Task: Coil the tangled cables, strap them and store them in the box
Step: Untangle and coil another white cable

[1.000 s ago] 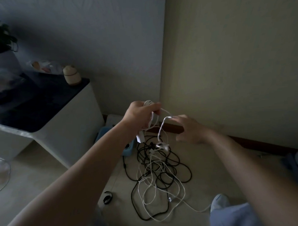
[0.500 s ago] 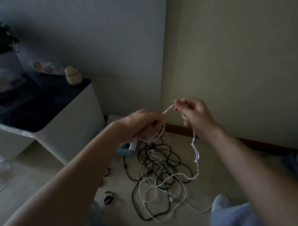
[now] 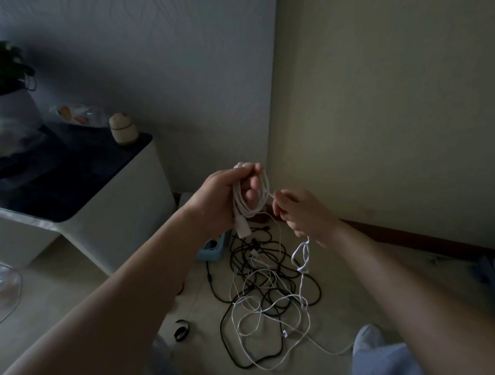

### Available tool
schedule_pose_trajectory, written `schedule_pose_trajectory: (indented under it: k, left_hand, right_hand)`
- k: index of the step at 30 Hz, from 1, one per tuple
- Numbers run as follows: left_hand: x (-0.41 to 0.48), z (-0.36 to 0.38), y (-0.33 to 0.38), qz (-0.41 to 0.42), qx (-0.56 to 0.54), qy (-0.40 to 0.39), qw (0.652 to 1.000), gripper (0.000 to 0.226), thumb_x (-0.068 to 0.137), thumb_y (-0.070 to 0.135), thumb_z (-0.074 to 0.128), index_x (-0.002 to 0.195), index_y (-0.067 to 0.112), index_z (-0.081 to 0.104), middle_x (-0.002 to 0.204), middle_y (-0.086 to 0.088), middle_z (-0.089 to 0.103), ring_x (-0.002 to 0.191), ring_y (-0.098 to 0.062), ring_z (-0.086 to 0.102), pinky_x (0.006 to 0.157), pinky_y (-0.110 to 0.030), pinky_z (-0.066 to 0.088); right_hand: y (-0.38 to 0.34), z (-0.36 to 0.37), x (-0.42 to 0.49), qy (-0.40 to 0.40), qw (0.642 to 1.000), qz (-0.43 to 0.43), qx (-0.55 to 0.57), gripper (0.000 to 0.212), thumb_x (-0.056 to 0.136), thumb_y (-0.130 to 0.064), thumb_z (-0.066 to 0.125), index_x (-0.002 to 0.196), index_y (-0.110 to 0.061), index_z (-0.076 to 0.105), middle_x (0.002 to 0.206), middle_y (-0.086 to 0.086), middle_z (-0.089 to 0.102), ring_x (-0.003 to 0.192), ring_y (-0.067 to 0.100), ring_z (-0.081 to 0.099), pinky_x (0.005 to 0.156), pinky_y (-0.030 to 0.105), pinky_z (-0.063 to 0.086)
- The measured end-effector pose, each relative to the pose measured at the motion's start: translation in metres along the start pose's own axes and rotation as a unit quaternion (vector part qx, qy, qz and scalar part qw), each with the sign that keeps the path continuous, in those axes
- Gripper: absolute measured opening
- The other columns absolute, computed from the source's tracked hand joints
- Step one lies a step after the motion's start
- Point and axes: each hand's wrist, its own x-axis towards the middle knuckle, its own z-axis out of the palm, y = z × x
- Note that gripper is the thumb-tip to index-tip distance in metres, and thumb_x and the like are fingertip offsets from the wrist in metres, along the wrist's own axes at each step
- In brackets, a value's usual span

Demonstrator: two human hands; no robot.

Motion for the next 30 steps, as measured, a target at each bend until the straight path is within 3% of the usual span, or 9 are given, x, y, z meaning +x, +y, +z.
schedule_pose_trajectory:
  k: [6, 11, 15, 18, 21, 24, 27, 28, 30]
  left_hand:
    - [0.007, -0.012, 0.006, 0.122, -0.08, 0.139, 0.979, 0.021, 0.104, 0.005, 0.041, 0.108, -0.003, 0.06, 0.111, -0.026, 0.071, 0.101, -0.033, 0.073, 0.077, -0.033, 0.061]
    - [0.012, -0.019, 0.002, 0.178, -0.035, 0.241, 0.953, 0.014, 0.1, 0.004, 0.054, 0.107, -0.005, 0.062, 0.112, -0.028, 0.068, 0.097, -0.034, 0.071, 0.086, -0.039, 0.06]
    - [0.015, -0.017, -0.004, 0.206, 0.099, 0.289, 0.93, 0.007, 0.1, 0.01, 0.059, 0.103, 0.005, 0.06, 0.112, -0.019, 0.066, 0.083, -0.022, 0.07, 0.074, -0.03, 0.06]
    - [0.017, -0.024, -0.001, 0.224, 0.139, 0.303, 0.916, 0.011, 0.103, 0.013, 0.054, 0.112, 0.007, 0.057, 0.126, -0.016, 0.062, 0.093, -0.024, 0.072, 0.073, -0.025, 0.061]
    - [0.016, -0.032, -0.002, 0.214, 0.228, 0.302, 0.901, 0.017, 0.105, 0.016, 0.046, 0.121, 0.015, 0.052, 0.128, -0.002, 0.06, 0.103, -0.028, 0.07, 0.086, -0.036, 0.061]
    - [0.01, -0.036, -0.009, 0.183, 0.46, 0.319, 0.808, 0.019, 0.096, 0.026, 0.037, 0.107, 0.032, 0.051, 0.116, 0.012, 0.068, 0.087, -0.014, 0.072, 0.081, -0.046, 0.059]
    - [0.012, -0.042, -0.02, 0.16, 0.743, 0.263, 0.594, 0.009, 0.099, 0.026, 0.041, 0.1, 0.02, 0.047, 0.107, 0.001, 0.065, 0.089, -0.026, 0.063, 0.069, -0.038, 0.046]
    - [0.013, -0.04, -0.023, 0.145, 0.783, 0.235, 0.557, 0.009, 0.101, 0.027, 0.041, 0.094, 0.021, 0.044, 0.1, -0.001, 0.062, 0.085, -0.027, 0.061, 0.068, -0.037, 0.044]
    - [0.015, -0.036, -0.028, 0.084, 0.795, 0.157, 0.58, 0.022, 0.104, 0.036, 0.035, 0.084, 0.03, 0.043, 0.083, 0.004, 0.063, 0.076, -0.021, 0.062, 0.067, -0.038, 0.049]
  right_hand:
    - [-0.002, 0.017, -0.009, -0.035, 0.999, -0.002, -0.035, 0.029, 0.104, -0.022, 0.049, 0.083, -0.009, 0.062, 0.052, -0.002, 0.039, 0.041, 0.009, 0.032, 0.048, 0.027, 0.026]
    - [-0.017, 0.032, -0.02, -0.062, 0.996, -0.061, -0.017, 0.028, 0.094, -0.033, 0.059, 0.071, -0.018, 0.065, 0.048, 0.001, 0.052, 0.043, 0.018, 0.052, 0.052, 0.028, 0.045]
    - [-0.021, 0.03, -0.019, -0.03, 0.997, -0.045, 0.046, 0.031, 0.088, -0.032, 0.061, 0.061, -0.019, 0.067, 0.04, 0.0, 0.041, 0.037, 0.013, 0.038, 0.053, 0.032, 0.039]
    - [-0.017, 0.02, -0.017, -0.082, 0.993, 0.011, 0.086, 0.024, 0.098, -0.016, 0.058, 0.086, -0.019, 0.078, 0.044, -0.005, 0.034, 0.04, 0.007, 0.035, 0.067, 0.039, 0.048]
    - [-0.014, 0.008, -0.016, -0.143, 0.989, 0.036, 0.015, 0.023, 0.099, -0.011, 0.057, 0.098, -0.024, 0.077, 0.055, -0.004, 0.049, 0.045, 0.009, 0.042, 0.049, 0.025, 0.043]
    - [-0.018, -0.002, -0.014, -0.129, 0.985, 0.02, -0.115, 0.018, 0.096, -0.011, 0.064, 0.085, -0.024, 0.072, 0.055, -0.009, 0.058, 0.046, 0.005, 0.047, 0.043, 0.019, 0.036]
    - [-0.023, -0.011, -0.011, -0.064, 0.978, -0.031, -0.194, 0.014, 0.09, -0.017, 0.073, 0.077, -0.022, 0.072, 0.058, -0.013, 0.064, 0.052, -0.003, 0.054, 0.05, 0.014, 0.04]
    - [-0.023, -0.014, -0.011, -0.042, 0.978, -0.053, -0.197, 0.014, 0.089, -0.017, 0.074, 0.077, -0.023, 0.072, 0.06, -0.013, 0.065, 0.054, -0.003, 0.056, 0.052, 0.015, 0.041]
    - [-0.022, -0.018, -0.013, 0.013, 0.975, -0.091, -0.202, 0.017, 0.087, -0.014, 0.075, 0.076, -0.027, 0.072, 0.066, -0.01, 0.069, 0.06, 0.004, 0.06, 0.056, 0.022, 0.046]
